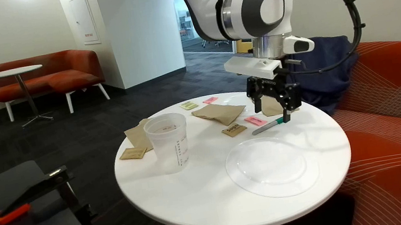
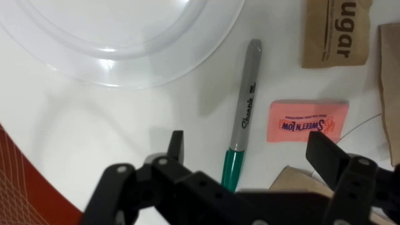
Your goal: Put the pen in the cup
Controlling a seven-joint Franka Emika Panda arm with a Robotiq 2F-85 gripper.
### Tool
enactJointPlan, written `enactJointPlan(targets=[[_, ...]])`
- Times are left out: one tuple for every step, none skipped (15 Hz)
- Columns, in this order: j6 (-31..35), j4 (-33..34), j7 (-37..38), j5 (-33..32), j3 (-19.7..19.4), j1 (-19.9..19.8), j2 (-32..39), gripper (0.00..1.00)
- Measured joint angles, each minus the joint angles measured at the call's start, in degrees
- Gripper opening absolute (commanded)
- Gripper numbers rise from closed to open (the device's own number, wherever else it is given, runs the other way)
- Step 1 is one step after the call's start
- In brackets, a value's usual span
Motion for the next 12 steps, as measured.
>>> enactJointPlan(targets=[[0.0,0.32,0.0,0.0,0.0,-0.01,0.28,1.0],[0.0,0.74,0.03,0.0,0.0,-0.02,0.6,1.0],[0.0,1.12,0.04,0.0,0.0,-0.05,0.91,1.0],[0.0,1.5,0.06,0.01,0.0,-0.08,1.23,1.0],[0.0,1.86,0.08,0.01,0.0,-0.13,1.54,1.0],[0.0,2.25,0.1,0.01,0.0,-0.18,1.85,1.0],[0.0,2.66,0.12,0.01,0.0,-0.23,2.19,1.0],[0.0,3.04,0.15,0.02,0.0,-0.28,2.53,0.99],[0.0,3.42,0.17,0.03,0.0,-0.33,2.86,0.75],[0.0,3.81,0.21,0.03,0.0,-0.38,3.2,0.74],[0.0,4.16,0.3,0.04,0.0,-0.42,3.52,0.69],[0.0,4.53,0.59,0.04,0.0,-0.44,3.85,0.6]])
